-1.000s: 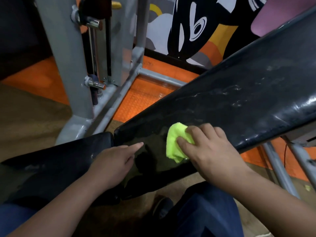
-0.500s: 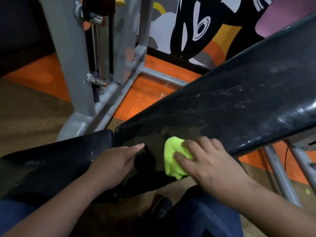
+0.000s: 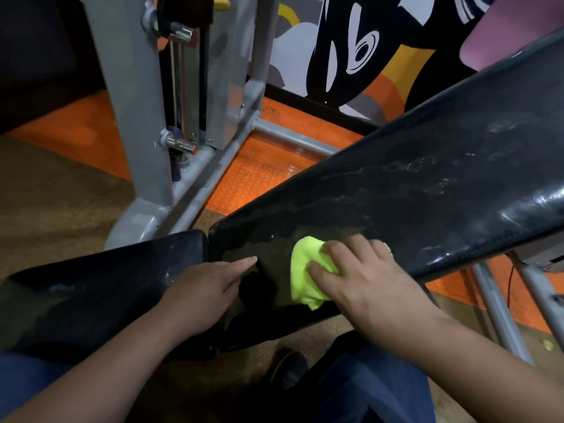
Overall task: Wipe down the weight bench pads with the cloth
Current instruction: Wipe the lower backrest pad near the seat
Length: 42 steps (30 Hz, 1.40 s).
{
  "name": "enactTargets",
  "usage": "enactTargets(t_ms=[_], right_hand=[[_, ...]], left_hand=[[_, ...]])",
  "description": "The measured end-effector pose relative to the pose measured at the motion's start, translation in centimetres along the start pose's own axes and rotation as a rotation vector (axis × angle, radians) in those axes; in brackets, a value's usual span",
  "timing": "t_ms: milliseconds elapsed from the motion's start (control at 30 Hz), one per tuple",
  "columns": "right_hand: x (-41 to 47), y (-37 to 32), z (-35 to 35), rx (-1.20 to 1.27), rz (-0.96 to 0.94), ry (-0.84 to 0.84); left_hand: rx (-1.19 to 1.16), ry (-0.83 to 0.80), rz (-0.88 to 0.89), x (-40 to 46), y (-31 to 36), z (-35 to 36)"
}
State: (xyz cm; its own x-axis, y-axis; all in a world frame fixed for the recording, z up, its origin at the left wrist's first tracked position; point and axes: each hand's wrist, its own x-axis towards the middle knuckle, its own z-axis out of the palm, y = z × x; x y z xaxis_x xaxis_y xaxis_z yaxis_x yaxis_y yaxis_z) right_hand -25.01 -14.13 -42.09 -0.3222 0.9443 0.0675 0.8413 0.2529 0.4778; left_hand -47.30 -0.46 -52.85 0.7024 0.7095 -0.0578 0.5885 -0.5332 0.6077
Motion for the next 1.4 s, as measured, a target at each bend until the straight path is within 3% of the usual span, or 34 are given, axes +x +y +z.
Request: enactTargets(t_ms=[133,267,400,567,667,833,967,1100,1233,1400], right_hand=[[2.3,1.0,-0.2,-0.003,0.149,-0.042],[2.0,0.3,0.7,-0.008,0.044,-0.052],[3.1,0.8,0.5,-0.004,0.153,-0.036],[2.6,0.6,1.1,-0.007,0.096,-0.022],[4.1,1.1,0.8,-0.034,0.222,-0.060],[4.4,1.0,1.6,-0.068,0.157,-0.076],[5.9,1.9,1.1,-0.086,0.276,-0.067],[5.4,1.5,1.7,-0.104,0.205,-0.048],[6.8,2.5,1.3,-0.102,0.313,-0.046],[6.3,2.2,1.9,-0.093,0.183,-0.051]], left_hand=[[-0.010,0.017,-0.001,0.2,-0.2,-0.1],[-0.005,0.006,-0.007,-0.1,-0.1,-0.4],[0.001,0.005,-0.014,0.0,0.0,-0.9],[-0.021,-0.068,-0.021,-0.1,-0.3,-0.3],[-0.033,-0.120,-0.051,0.1,-0.1,-0.4],[-0.050,-0.122,-0.074,0.0,0.5,-0.7],[-0.041,-0.125,-0.066,0.2,0.4,-0.7],[-0.052,-0.120,-0.072,0.2,0.2,-0.6],[-0.056,-0.112,-0.061,0.5,-0.1,-0.3],[-0.061,-0.065,-0.041,0.7,-0.2,-0.9]])
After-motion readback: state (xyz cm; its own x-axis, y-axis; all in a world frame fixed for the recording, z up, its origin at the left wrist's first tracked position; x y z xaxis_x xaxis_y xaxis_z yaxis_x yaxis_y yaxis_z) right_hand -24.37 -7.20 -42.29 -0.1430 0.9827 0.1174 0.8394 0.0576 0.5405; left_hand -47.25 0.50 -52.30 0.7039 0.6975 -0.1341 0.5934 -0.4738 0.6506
